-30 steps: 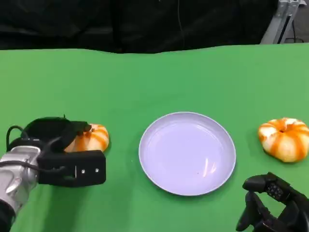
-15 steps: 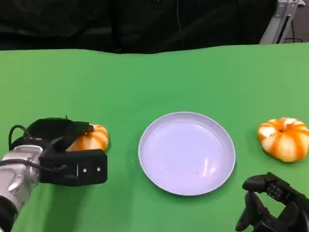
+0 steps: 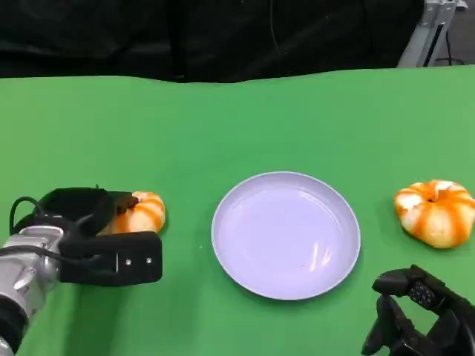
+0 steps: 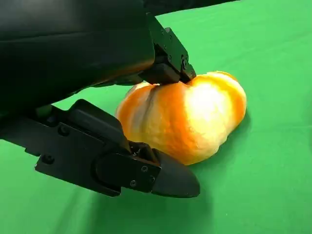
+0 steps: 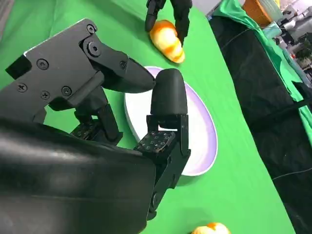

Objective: Grasp the bread from the table and place it into the plate.

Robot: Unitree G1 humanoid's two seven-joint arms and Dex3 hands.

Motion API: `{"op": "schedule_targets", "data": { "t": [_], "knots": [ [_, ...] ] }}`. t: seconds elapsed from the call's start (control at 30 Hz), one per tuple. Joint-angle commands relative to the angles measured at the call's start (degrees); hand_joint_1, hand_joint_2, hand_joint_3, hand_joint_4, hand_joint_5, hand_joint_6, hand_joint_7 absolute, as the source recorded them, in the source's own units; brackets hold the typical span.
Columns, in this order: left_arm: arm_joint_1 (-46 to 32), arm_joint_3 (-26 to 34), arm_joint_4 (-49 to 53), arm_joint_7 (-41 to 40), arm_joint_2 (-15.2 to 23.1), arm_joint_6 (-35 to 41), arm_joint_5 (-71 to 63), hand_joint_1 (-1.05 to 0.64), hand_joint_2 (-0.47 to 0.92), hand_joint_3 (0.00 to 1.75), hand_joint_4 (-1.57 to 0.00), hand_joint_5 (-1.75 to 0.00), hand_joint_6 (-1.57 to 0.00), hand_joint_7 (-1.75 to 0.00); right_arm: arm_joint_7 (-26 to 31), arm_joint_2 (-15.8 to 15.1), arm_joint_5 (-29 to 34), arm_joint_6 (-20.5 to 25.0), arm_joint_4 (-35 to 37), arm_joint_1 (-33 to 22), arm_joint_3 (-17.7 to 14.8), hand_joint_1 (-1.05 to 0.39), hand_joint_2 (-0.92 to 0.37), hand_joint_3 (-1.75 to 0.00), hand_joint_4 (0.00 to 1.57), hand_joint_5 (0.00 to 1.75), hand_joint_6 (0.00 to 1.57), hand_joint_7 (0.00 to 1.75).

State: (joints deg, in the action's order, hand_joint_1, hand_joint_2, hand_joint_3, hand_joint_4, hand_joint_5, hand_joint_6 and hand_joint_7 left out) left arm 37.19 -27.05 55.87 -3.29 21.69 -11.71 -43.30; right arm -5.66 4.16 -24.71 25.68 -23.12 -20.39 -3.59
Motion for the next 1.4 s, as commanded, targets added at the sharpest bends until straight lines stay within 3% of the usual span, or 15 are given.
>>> {"op": "schedule_targets", "data": {
  "t": [0.03, 0.23, 0.4, 0.5, 0.6, 0.63, 0.67, 0.7, 0.73, 0.8, 0.83, 1.13, 1.17, 1.23, 1.4],
  "knots": [
    [0.57, -0.50, 1.65, -0.74, 0.12, 0.32, 0.54, -0.91, 0.92, 0.21, -0.22, 0.00, -0.45, 0.00, -0.32, -0.50, -0.59, -0.30, -0.50, -0.29, -0.36, -0.17, -0.54, -1.08, 0.95, 1.54, 0.88, 1.31],
    [0.32, -0.88, 1.68, -0.88, 0.03, -0.74, 1.23, -0.87, 0.92, 0.22, -0.24, -0.01, -0.45, 0.00, -0.17, -0.44, -0.48, -0.27, -0.88, -0.54, -0.25, -0.17, -0.54, -1.07, 0.95, 1.54, 0.88, 1.31],
    [-0.04, -0.14, 1.97, -1.26, -0.31, -2.86, 2.79, -0.54, 0.92, 0.20, -0.45, -0.08, -0.53, -0.03, -0.65, -0.51, -0.41, -0.83, -0.70, -0.60, -0.17, -0.18, -0.54, -1.07, 0.94, 1.55, 0.88, 1.31],
    [-0.46, 1.68, 2.94, -2.76, -1.18, -4.57, 5.63, -0.15, 0.92, 0.35, -0.87, -0.17, -0.87, -0.08, -0.39, -0.54, -0.27, -0.44, -1.06, -0.66, -0.08, -0.18, -0.54, -1.07, 0.95, 1.54, 0.89, 1.30],
    [-0.35, 2.31, 3.56, -2.88, -1.33, -5.62, 7.00, -0.10, 0.92, 0.39, -0.92, -0.15, -0.94, -0.07, -0.35, -0.52, -0.30, -0.40, -1.20, -0.74, -0.07, -0.18, -0.54, -1.07, 0.95, 1.54, 0.89, 1.30],
    [-0.39, 2.70, 3.61, -3.16, -1.36, -6.26, 7.55, -0.06, 0.90, 0.39, -1.07, -0.20, -1.09, -0.12, -0.36, -0.51, -0.37, -0.36, -1.27, -0.78, -0.09, -0.18, -0.54, -1.07, 0.95, 1.53, 0.89, 1.30],
    [-0.55, 3.14, 3.60, -3.78, -1.43, -7.04, 8.07, -0.05, 0.85, 0.48, -1.08, -0.41, -1.17, -0.17, -0.39, -0.53, -0.38, -0.39, -1.30, -0.81, -0.11, -0.17, -0.54, -1.07, 0.95, 1.53, 0.89, 1.30],
    [-0.81, 3.57, 3.45, -4.74, -1.52, -7.88, 8.63, -0.05, 0.73, 0.73, -0.93, -1.07, -1.08, -0.64, -0.46, -0.57, -0.46, -0.38, -1.31, -0.83, -0.19, -0.17, -0.54, -1.06, 0.95, 1.54, 0.88, 1.30],
    [-1.05, 3.91, 3.28, -5.66, -1.60, -8.69, 9.11, -0.05, 0.66, 0.87, -0.86, -1.40, -0.91, -1.12, -0.49, -0.65, -0.37, -0.43, -1.31, -0.85, -0.19, -0.18, -0.54, -1.06, 0.95, 1.54, 0.88, 1.30],
    [-1.17, 4.15, 3.01, -7.28, -1.74, -9.39, 9.21, -0.09, 0.62, 1.00, -0.81, -1.67, -0.70, -1.61, -0.47, -0.68, -0.26, -0.53, -1.22, -0.82, -0.25, -0.18, -0.54, -1.06, 0.95, 1.54, 0.88, 1.30],
    [-1.14, 4.17, 3.06, -7.65, -1.77, -9.55, 9.13, -0.10, 0.61, 1.02, -0.81, -1.71, -0.67, -1.68, -0.46, -0.68, -0.23, -0.56, -1.19, -0.80, -0.26, -0.18, -0.54, -1.06, 0.95, 1.54, 0.88, 1.30],
    [-1.00, 4.54, -3.62, -9.95, -1.26, -8.68, 7.84, -0.08, 0.85, 0.43, -0.73, -1.75, -0.53, -1.75, -0.54, -0.57, -0.55, -0.32, -0.79, -0.37, -0.54, -0.17, -0.53, -1.08, 0.96, 1.54, 0.89, 1.31],
    [-1.12, 4.64, -4.70, -9.94, -1.16, -8.61, 7.81, -0.09, 0.88, 0.39, -0.74, -1.75, -0.63, -1.59, -0.55, -0.56, -0.65, -0.25, -0.79, -0.35, -0.57, -0.17, -0.53, -1.09, 0.95, 1.55, 0.88, 1.31],
    [-1.47, 4.78, -6.83, -9.75, -0.94, -8.53, 7.79, -0.09, 0.91, 0.36, -0.76, -1.75, -0.72, -1.47, -0.42, -0.52, -0.88, 0.13, -0.89, -0.30, -0.68, -0.17, -0.53, -1.09, 0.95, 1.55, 0.88, 1.31],
    [-2.82, 5.89, -14.38, -8.60, -0.91, -10.29, 9.04, -0.09, 0.91, 0.39, -0.80, -1.75, -0.75, -1.53, -0.32, -0.60, -0.53, 0.02, -0.96, -0.32, -0.55, -0.17, -0.52, -1.10, 0.95, 1.56, 0.88, 1.32]
  ]
}}
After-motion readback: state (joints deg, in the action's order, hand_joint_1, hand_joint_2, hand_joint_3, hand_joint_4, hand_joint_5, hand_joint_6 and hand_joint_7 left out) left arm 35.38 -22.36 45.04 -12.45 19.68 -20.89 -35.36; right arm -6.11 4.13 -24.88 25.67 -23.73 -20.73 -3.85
